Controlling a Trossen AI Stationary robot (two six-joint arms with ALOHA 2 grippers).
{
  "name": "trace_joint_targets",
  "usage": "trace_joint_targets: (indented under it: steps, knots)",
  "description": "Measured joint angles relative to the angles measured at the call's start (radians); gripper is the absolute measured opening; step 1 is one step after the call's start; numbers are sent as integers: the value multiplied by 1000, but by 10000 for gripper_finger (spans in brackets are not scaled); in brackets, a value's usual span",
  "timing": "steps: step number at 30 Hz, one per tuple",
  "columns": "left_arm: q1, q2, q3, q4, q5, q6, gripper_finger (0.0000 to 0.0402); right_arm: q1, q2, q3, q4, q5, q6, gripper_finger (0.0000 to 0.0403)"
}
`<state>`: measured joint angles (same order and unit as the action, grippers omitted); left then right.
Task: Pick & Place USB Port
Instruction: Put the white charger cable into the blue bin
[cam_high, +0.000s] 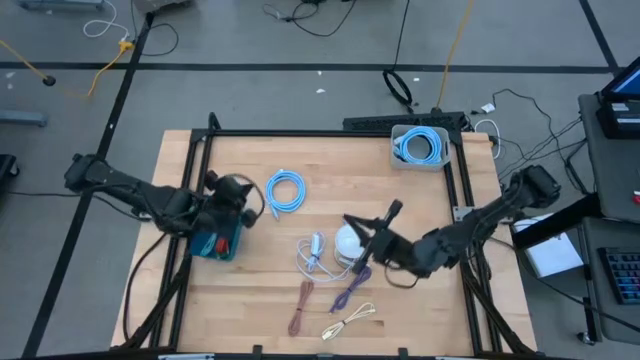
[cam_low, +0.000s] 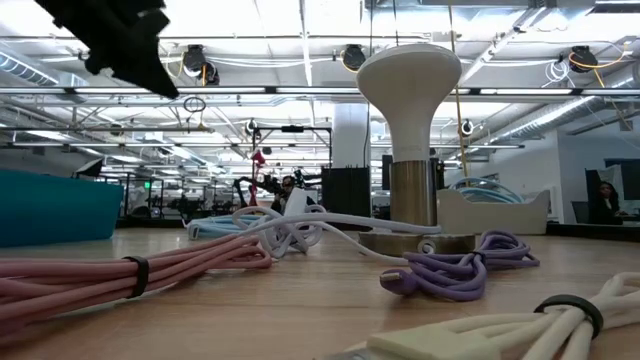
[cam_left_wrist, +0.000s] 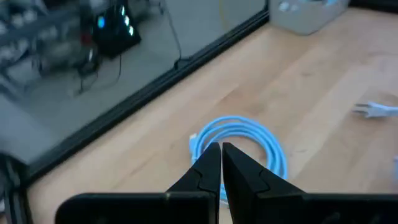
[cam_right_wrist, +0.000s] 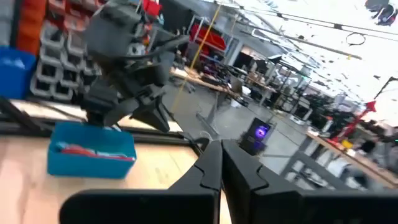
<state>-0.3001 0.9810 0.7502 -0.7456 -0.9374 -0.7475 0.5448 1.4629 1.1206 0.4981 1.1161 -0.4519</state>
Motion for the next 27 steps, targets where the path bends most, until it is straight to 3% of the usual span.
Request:
trace_joint_targets:
  steps: [5,7,11,14,16,19,23,27]
  knots:
    - [120,0,-14,111,231,22,21,48,42,83,-156,12,39,0]
    - [147,0,-44,250,416,93,21,70,42,98,-205,10,72,0]
    - [166,26,-123,548,888,190,21,116,28,103,-302,5,127,0]
    - [121,58,-180,680,1083,212,21,140,14,104,-402,-79,201,0]
    - [75,88,-191,742,1099,236,21,147,7,114,-533,-211,279,0]
    - [6,123,-195,776,1044,305,21,123,17,135,-707,-437,406,0]
    - [-64,154,-195,884,921,389,21,51,79,137,-798,-582,494,0]
    - [-106,172,-194,937,890,429,21,-16,193,141,-859,-845,609,0]
